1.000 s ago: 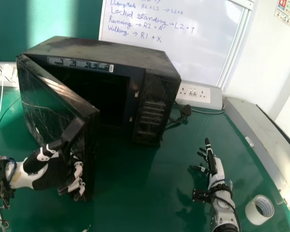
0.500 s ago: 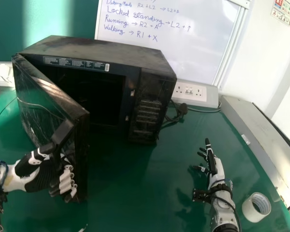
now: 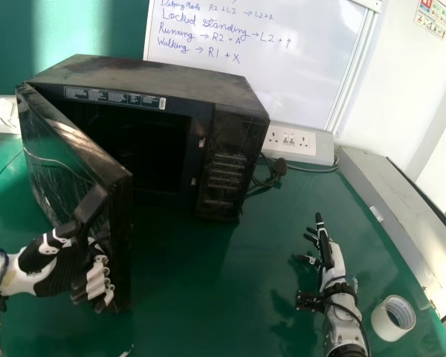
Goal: Open the door of oven
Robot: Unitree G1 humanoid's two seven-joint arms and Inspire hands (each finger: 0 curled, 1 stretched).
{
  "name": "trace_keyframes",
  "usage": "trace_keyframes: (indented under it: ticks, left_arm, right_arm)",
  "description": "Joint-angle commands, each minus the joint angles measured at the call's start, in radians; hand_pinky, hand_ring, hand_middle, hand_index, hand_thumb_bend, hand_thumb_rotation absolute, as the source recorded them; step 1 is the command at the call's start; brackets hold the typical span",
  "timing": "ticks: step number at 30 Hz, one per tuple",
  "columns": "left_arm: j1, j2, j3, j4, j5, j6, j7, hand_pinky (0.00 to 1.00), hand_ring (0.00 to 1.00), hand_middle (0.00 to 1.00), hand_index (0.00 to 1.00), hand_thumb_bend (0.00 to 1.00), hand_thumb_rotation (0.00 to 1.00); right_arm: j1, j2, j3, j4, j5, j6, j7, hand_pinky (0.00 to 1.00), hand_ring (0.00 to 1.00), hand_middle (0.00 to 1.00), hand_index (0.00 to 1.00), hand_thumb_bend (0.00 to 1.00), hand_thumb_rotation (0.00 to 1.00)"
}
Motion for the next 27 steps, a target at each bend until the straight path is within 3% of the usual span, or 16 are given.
trace_keyframes:
  ticks: [1, 5, 11, 17, 20, 23, 27]
  left_arm:
    - [-0.105, 0.077, 0.562, 0.136, -0.311, -0.135, 0.278, 0.0, 0.0, 0.05, 0.1, 0.89, 0.62]
    - [-0.11, 0.094, 0.589, 0.179, -0.321, -0.172, 0.27, 0.0, 0.0, 0.04, 0.1, 0.84, 0.64]
    - [-0.099, 0.123, 0.633, 0.22, -0.344, -0.183, 0.312, 0.0, 0.0, 0.04, 0.08, 0.89, 0.6]
    - [-0.089, 0.175, 0.654, 0.29, -0.334, -0.254, 0.289, 0.0, 0.0, 0.03, 0.08, 0.88, 0.68]
    - [-0.077, 0.2, 0.668, 0.315, -0.31, -0.282, 0.326, 0.0, 0.0, 0.03, 0.06, 0.93, 0.7]
    - [-0.071, 0.217, 0.688, 0.33, -0.307, -0.301, 0.361, 0.0, 0.0, 0.03, 0.06, 0.91, 0.76]
    - [-0.062, 0.309, 0.697, 0.472, -0.328, -0.323, 0.309, 0.0, 0.0, 0.03, 0.06, 0.86, 0.82]
  right_arm:
    - [0.015, -0.016, 0.003, 0.026, -0.01, 0.025, -0.009, 0.54, 0.67, 0.8, 0.8, 0.92, 0.96]
    - [0.016, -0.018, 0.0, 0.027, -0.007, 0.027, -0.007, 0.55, 0.67, 0.8, 0.81, 0.91, 0.95]
    - [0.015, -0.02, 0.0, 0.027, -0.008, 0.033, -0.008, 0.54, 0.67, 0.8, 0.81, 0.92, 0.96]
    - [0.015, -0.02, -0.011, 0.028, 0.004, 0.034, -0.005, 0.54, 0.68, 0.8, 0.81, 0.93, 0.93]
    - [0.015, -0.021, -0.011, 0.027, 0.004, 0.033, -0.002, 0.54, 0.68, 0.8, 0.8, 0.92, 0.93]
    - [0.014, -0.02, -0.015, 0.027, 0.008, 0.035, -0.005, 0.53, 0.67, 0.79, 0.79, 0.93, 0.92]
    - [0.016, -0.022, -0.016, 0.028, 0.008, 0.035, -0.004, 0.55, 0.68, 0.8, 0.8, 0.96, 0.93]
